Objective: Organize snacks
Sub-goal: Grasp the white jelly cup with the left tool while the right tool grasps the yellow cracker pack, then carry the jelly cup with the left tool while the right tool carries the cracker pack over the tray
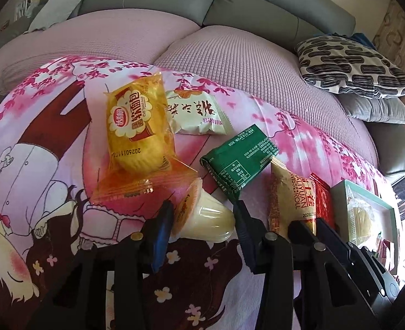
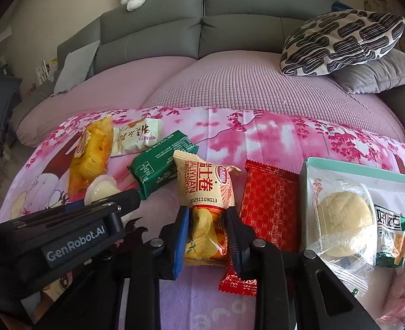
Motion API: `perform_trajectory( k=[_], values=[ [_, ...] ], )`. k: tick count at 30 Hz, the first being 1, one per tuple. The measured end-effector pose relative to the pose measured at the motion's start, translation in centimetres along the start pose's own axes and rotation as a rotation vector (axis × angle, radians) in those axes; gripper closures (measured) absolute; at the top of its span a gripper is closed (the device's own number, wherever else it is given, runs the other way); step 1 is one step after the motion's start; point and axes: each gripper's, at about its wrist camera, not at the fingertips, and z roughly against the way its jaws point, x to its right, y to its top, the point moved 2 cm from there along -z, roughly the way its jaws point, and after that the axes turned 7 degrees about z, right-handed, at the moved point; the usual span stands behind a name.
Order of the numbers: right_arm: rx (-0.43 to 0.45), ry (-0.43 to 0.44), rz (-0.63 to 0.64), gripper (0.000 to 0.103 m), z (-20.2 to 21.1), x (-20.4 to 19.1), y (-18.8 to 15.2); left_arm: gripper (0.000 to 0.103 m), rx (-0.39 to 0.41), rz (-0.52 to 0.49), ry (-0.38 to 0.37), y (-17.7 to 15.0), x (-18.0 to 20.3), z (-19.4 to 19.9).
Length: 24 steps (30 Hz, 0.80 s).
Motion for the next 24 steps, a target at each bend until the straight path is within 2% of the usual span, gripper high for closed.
perform_trajectory(
  k=[7, 24],
  values=[
    [0.022, 0.018, -0.022, 0.081, 1.9, 0.4, 0.3, 0.064, 0.026, 0.012, -0.013, 0.1, -0.1, 1.7],
    [0.053, -0.022, -0.04, 0.081, 7.8, 0.8, -0.4, 0.064, 0.078, 0.026, -0.066, 0.1, 0.2, 6.4]
  ],
)
